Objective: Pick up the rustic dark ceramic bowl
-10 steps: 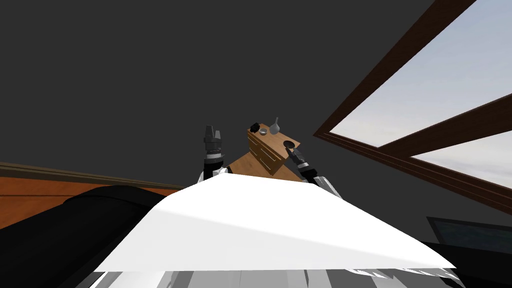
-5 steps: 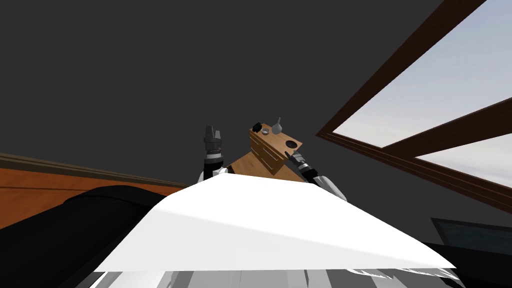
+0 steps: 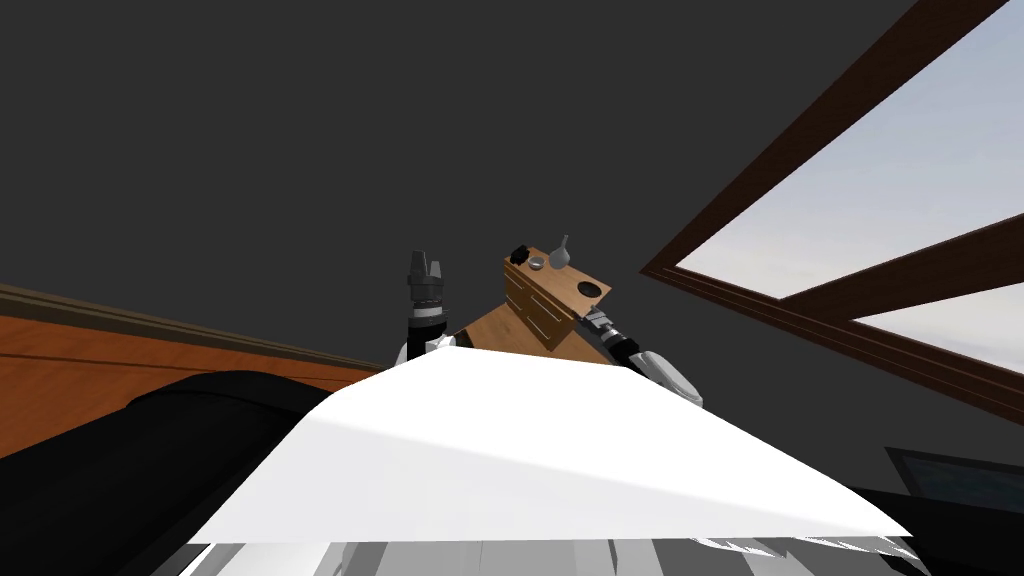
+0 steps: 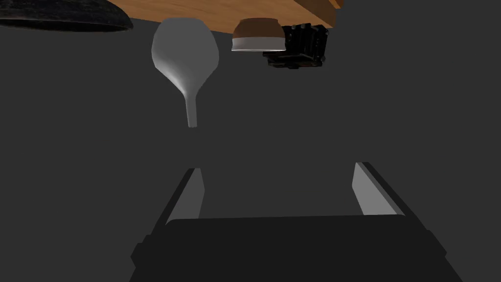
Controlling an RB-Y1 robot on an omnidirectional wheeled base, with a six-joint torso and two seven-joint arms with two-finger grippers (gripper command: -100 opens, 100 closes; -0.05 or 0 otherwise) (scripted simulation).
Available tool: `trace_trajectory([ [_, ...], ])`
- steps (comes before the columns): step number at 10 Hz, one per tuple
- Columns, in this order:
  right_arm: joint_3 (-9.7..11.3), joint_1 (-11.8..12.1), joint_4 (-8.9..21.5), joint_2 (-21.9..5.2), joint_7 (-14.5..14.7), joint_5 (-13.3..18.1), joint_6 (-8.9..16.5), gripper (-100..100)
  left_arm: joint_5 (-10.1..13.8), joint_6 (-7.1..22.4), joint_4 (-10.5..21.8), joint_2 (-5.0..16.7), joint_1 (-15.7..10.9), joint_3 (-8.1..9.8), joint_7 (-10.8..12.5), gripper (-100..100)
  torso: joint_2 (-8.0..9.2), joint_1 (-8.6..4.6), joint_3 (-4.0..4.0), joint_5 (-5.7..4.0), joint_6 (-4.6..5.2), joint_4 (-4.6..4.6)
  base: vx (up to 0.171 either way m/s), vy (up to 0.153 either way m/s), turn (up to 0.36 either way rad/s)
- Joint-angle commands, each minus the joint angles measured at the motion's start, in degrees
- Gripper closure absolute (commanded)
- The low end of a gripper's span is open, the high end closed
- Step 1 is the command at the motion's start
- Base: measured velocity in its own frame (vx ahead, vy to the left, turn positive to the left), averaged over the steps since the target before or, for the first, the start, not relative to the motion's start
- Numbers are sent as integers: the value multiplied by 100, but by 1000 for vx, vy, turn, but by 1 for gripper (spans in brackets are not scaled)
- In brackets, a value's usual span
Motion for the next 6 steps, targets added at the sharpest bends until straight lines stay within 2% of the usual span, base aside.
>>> trace_trajectory([
  [1,28,-139,286,-176,188,202,52,-100,0,0,0,0,0,0,0,0,0,0,0,0,0,0,0,42,81],
  [2,28,-139,340,-176,188,202,52,-100,0,0,0,0,0,0,0,0,-2,-2,-1,-1,-1,0,0,32,20],
  [5,95,-345,921,-612,684,613,309,-100,0,0,0,0,0,0,0,0,-8,3,-5,0,-2,-2,18,58,84],
  [6,95,-345,968,-612,684,613,309,-100,0,0,0,0,0,0,0,0,-12,5,-7,1,-1,-2,28,38,29],
])
